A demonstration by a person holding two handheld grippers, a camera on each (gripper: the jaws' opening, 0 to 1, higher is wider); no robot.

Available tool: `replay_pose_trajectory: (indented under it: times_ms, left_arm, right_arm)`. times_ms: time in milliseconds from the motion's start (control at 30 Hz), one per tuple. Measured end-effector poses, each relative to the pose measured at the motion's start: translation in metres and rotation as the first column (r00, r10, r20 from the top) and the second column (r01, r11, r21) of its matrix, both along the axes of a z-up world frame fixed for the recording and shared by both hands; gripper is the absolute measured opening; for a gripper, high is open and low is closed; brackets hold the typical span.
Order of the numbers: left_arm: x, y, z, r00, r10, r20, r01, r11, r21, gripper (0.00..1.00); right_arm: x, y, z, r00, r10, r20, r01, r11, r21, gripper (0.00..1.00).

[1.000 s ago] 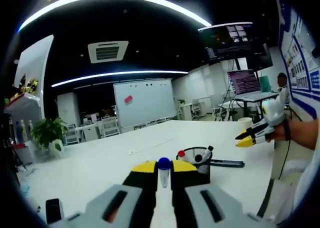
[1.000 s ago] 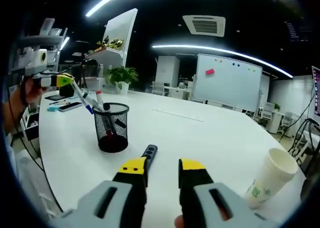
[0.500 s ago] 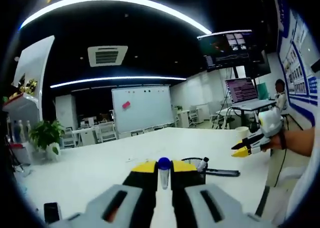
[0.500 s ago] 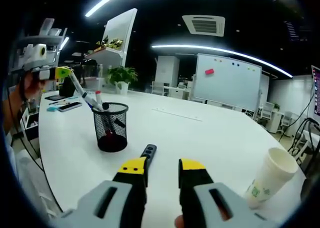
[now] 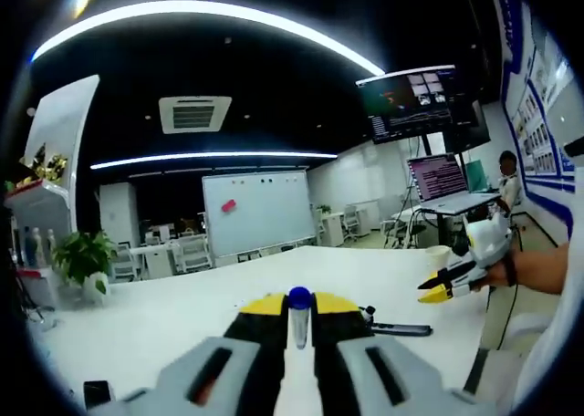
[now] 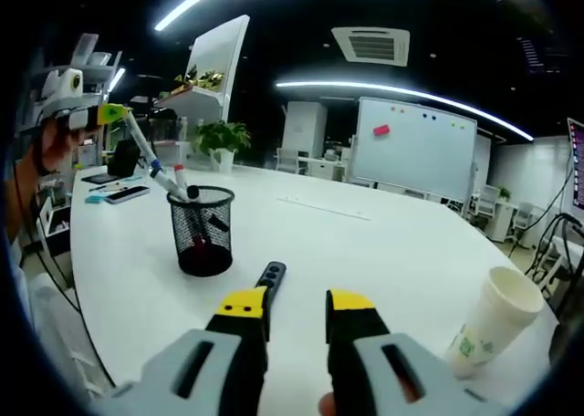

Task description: Place the scattered laser pointers and whiteboard markers into the pen holder and stack the scattered paper cups together

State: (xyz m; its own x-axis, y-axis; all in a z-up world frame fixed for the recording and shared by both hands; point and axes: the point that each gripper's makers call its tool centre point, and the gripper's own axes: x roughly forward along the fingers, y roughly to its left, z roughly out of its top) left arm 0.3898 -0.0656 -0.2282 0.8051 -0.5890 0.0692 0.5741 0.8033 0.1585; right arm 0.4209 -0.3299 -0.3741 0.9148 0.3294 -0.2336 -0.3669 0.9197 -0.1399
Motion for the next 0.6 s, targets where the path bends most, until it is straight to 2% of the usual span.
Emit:
replay_pose_trajectory:
  times_ms: [600]
  left_arm:
    - [0.0,-0.0047,0.0039,1.0,-0.01,0.017,0.01,1.0,0.0,0.11]
  right_arm:
    - [-0.0009,-0.0035,-0.0015,1.0,-0.006,-0.002,0.006,1.0,0.003,0.24]
